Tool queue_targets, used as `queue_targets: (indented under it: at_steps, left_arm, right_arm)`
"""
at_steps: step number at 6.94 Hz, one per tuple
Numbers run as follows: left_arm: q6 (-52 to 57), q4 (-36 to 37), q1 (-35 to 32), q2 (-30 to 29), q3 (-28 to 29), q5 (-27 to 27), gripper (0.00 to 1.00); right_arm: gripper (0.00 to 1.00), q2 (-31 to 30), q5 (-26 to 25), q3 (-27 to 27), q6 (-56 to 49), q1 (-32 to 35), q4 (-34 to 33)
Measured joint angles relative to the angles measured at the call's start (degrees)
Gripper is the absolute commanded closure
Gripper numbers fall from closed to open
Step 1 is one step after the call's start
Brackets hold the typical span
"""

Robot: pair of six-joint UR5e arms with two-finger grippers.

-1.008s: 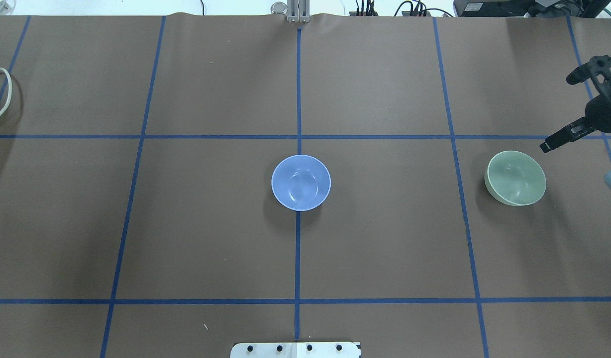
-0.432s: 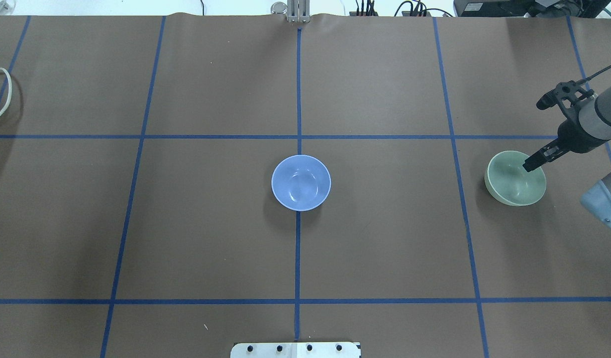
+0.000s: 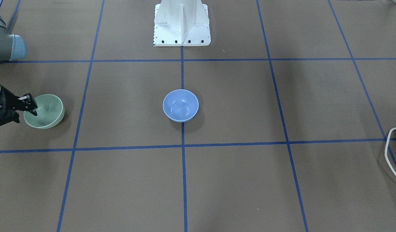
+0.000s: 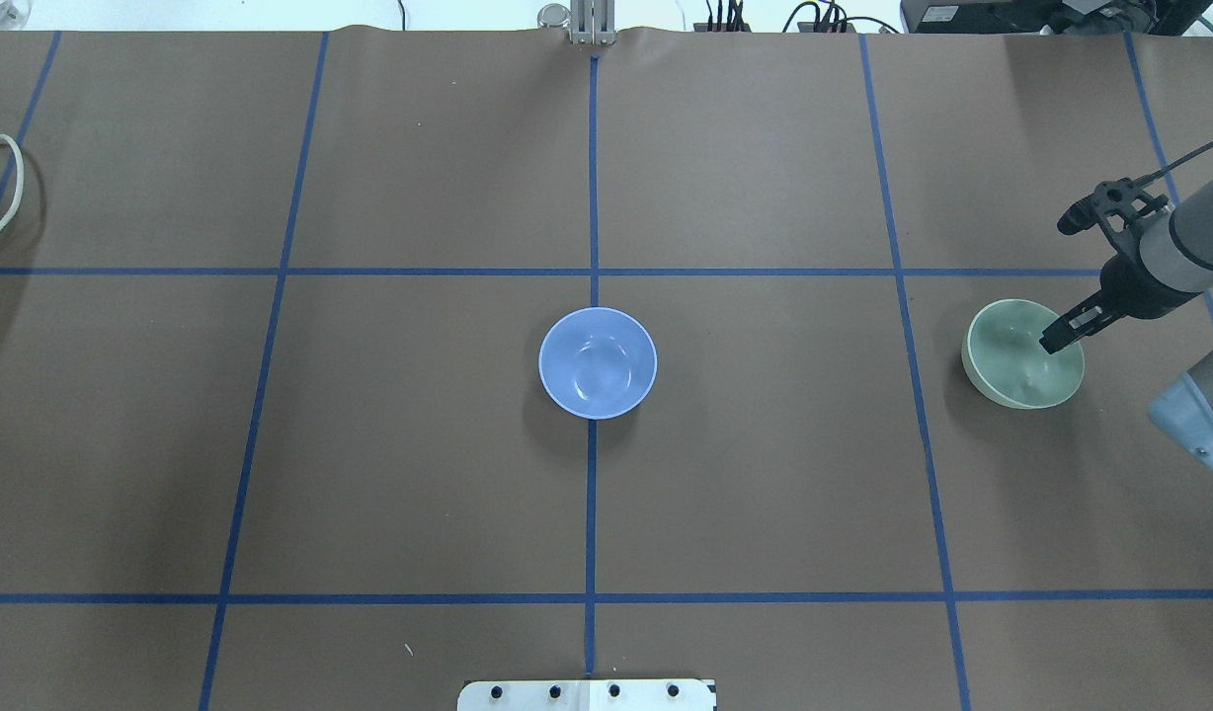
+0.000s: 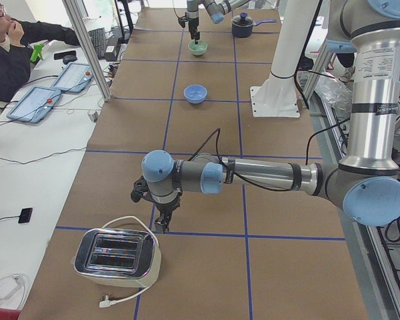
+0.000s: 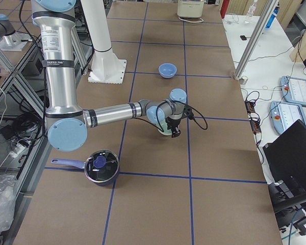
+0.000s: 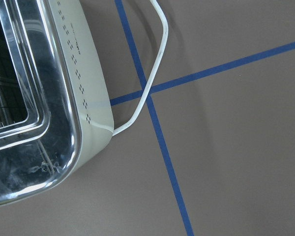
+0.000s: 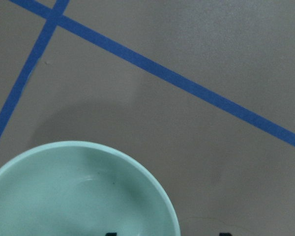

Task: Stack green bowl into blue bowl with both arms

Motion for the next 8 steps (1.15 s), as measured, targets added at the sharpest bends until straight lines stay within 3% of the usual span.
queue_targets:
  at_steps: [5,8]
  left_arm:
    - [-1.5,0.1,0.0,0.3,0.1,0.0,0.01]
    - [-8.5,0.0,-0.1,1.0,0.0,0.0,0.01]
  right_arm:
    - [1.0,0.2,2.1,2.0,5.8,0.1,-0.1]
    - [1.0,6.3,4.9,3.8,18.2,0.3,-0.3]
